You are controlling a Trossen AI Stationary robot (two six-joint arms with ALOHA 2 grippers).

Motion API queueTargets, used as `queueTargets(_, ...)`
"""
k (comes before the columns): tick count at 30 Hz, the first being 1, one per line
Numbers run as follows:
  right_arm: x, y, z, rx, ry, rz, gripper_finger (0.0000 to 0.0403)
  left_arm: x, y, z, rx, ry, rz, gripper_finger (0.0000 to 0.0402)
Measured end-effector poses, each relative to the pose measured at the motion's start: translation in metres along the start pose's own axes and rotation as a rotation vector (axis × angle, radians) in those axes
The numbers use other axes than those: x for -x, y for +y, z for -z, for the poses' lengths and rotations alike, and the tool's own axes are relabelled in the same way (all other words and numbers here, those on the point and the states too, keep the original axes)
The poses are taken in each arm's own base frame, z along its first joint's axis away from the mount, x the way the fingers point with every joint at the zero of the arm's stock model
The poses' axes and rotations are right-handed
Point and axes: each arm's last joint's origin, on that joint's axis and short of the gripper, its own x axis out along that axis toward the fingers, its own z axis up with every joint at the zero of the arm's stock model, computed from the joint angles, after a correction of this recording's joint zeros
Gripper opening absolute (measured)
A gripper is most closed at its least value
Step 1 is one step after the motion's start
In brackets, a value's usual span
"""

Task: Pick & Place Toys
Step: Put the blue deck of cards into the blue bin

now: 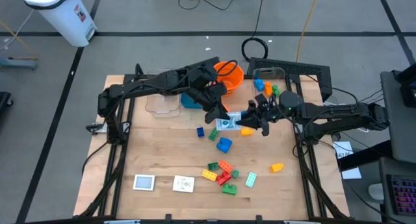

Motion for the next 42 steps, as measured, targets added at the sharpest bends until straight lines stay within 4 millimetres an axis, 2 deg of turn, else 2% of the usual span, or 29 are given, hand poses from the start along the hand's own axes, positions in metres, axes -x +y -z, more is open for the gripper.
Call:
queueTargets(4,0.000,0.000,0.000,0.003,0.020,-0.026,0.0123,0.007,0.004,-0.002,-0.010,0.002,0.022,0.0078)
queueTargets(11,0.006,-0.005,-0.006,0.003,-0.003,-0.013,0.0156,0.030,0.012,-0.005,-0.045,-0.019,-0.021,0.0087)
queueTargets(14,0.009,-0.007,-0.009,0.003,-0.017,-0.004,0.0168,0.048,0.017,0.000,-0.061,0.009,-0.128,0.0093)
queueTargets(18,0.011,-0.008,-0.012,0.012,-0.031,-0.001,0.0177,0.068,0.031,0.005,-0.104,0.057,-0.295,0.0080)
queueTargets(21,0.012,-0.011,-0.014,0.021,-0.042,0.025,0.0177,0.080,0.043,0.009,-0.129,0.112,-0.355,0.0078)
queueTargets(27,0.015,-0.019,-0.018,0.028,-0.102,0.120,0.0170,0.101,0.079,0.010,-0.229,0.172,-0.427,0.0096)
queueTargets(34,0.019,-0.027,-0.023,0.023,-0.187,0.258,0.0169,0.135,0.133,0.010,-0.307,0.177,-0.506,0.0082)
queueTargets(38,0.021,-0.031,-0.024,0.012,-0.208,0.313,0.0169,0.144,0.162,0.015,-0.330,0.220,-0.526,0.0092)
queueTargets(42,0.024,-0.038,-0.023,0.001,-0.208,0.388,0.0169,0.139,0.186,0.020,-0.338,0.266,-0.519,0.0091)
